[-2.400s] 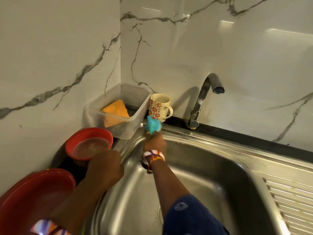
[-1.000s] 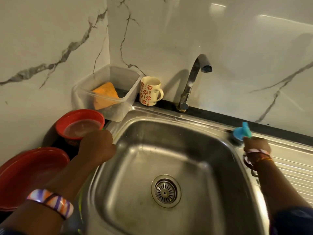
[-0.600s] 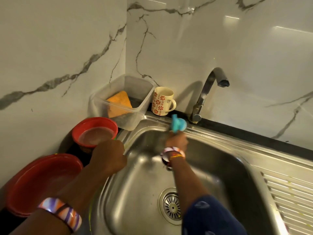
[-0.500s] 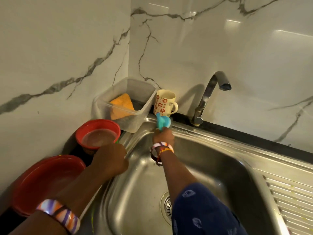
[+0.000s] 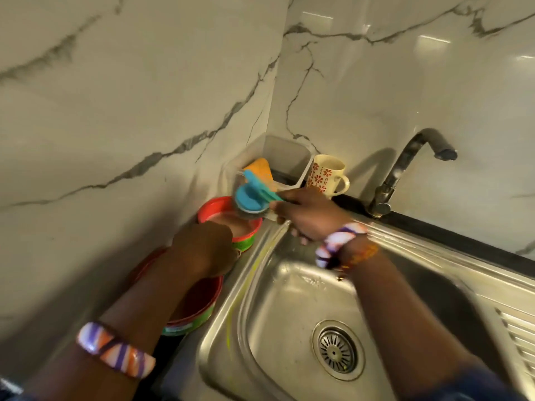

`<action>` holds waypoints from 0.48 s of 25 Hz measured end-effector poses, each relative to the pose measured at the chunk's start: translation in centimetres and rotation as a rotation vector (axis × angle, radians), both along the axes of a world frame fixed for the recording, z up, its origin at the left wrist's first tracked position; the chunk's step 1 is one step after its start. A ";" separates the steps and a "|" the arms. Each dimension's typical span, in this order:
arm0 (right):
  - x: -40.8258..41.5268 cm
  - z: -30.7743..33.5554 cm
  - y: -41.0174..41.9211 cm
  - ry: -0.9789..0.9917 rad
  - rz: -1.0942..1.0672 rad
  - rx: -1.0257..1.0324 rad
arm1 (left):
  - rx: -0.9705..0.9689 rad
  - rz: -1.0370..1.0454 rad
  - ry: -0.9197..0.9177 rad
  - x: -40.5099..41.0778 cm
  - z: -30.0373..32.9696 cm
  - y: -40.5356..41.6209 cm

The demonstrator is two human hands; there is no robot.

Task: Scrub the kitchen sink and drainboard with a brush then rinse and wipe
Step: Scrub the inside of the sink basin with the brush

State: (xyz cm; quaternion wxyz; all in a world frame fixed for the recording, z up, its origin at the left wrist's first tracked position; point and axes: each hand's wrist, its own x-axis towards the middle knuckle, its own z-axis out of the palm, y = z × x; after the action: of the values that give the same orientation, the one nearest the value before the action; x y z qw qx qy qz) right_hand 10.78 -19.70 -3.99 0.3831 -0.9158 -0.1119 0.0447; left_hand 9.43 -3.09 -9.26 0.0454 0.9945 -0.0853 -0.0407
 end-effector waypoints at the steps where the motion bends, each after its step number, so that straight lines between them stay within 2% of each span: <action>1: 0.8 -0.8 2.0 -0.048 0.023 -0.033 | -0.023 -0.016 -0.009 0.0 -0.2 0.1; 5: 3.9 -4.4 6.0 -0.018 0.016 -0.196 | -0.092 -0.066 -0.012 -0.7 -0.5 1.4; 8: 3.7 -4.2 6.1 -0.052 0.028 -0.219 | -0.078 -0.089 -0.008 -0.7 -0.4 1.2; 12: 3.2 -2.9 4.2 0.007 0.083 -0.264 | -0.037 -0.087 -0.005 -0.2 -0.2 0.8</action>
State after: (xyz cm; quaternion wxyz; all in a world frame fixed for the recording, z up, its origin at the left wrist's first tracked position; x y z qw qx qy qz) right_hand 13.95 -15.45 -6.91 0.2574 -0.9527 -0.1414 0.0780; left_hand 9.20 -2.30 -9.51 0.0619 0.9889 -0.1295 -0.0385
